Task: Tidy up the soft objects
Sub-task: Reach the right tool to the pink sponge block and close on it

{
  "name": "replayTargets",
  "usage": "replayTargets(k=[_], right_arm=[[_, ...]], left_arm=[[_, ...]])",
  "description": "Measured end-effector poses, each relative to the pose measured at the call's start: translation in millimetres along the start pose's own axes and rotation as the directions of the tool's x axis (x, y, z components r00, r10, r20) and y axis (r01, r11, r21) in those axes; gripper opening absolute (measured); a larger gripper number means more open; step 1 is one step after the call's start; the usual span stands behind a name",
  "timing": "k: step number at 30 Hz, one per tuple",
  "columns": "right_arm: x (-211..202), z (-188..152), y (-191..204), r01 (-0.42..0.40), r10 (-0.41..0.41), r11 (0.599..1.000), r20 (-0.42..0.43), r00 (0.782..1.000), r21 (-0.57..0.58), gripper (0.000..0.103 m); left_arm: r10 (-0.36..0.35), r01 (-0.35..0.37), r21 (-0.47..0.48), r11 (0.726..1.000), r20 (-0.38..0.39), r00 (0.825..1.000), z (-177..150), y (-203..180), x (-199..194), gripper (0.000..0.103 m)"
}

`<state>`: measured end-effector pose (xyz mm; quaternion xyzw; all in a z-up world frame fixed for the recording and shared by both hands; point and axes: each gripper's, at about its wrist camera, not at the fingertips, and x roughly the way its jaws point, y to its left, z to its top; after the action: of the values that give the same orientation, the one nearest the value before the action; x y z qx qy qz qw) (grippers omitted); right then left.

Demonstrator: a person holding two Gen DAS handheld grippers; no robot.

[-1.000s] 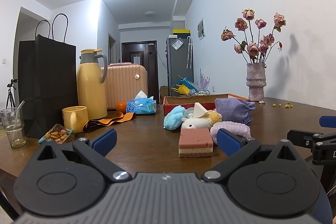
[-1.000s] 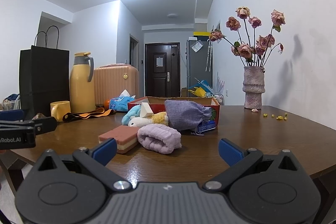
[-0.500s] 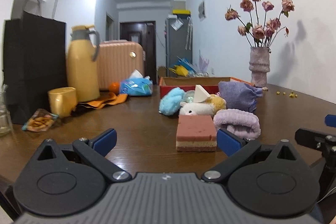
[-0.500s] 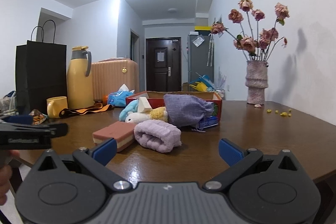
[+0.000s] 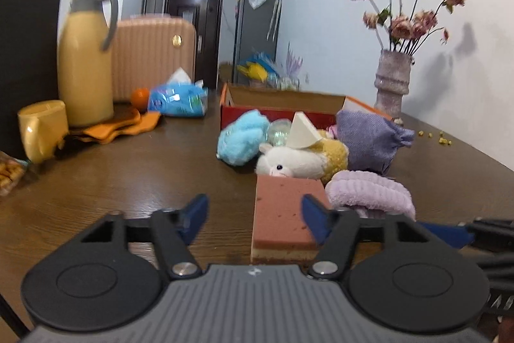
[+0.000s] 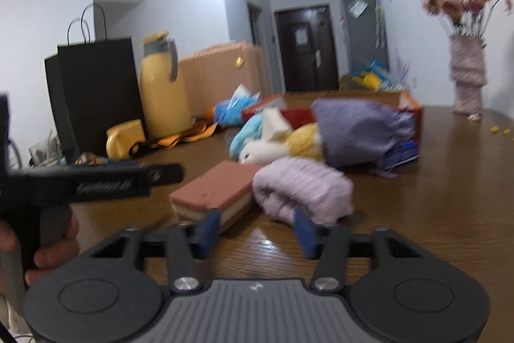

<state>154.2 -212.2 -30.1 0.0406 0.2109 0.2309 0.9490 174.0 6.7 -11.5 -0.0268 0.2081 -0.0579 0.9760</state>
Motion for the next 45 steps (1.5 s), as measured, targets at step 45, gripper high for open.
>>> replayTargets(k=[45], right_arm=[[-18.0, -0.7, -45.0, 0.061, -0.06, 0.974, -0.011, 0.998, 0.218, 0.046]], left_arm=[[-0.346, 0.305, -0.232, 0.924, -0.162, 0.924, 2.0, -8.5, 9.5, 0.042]])
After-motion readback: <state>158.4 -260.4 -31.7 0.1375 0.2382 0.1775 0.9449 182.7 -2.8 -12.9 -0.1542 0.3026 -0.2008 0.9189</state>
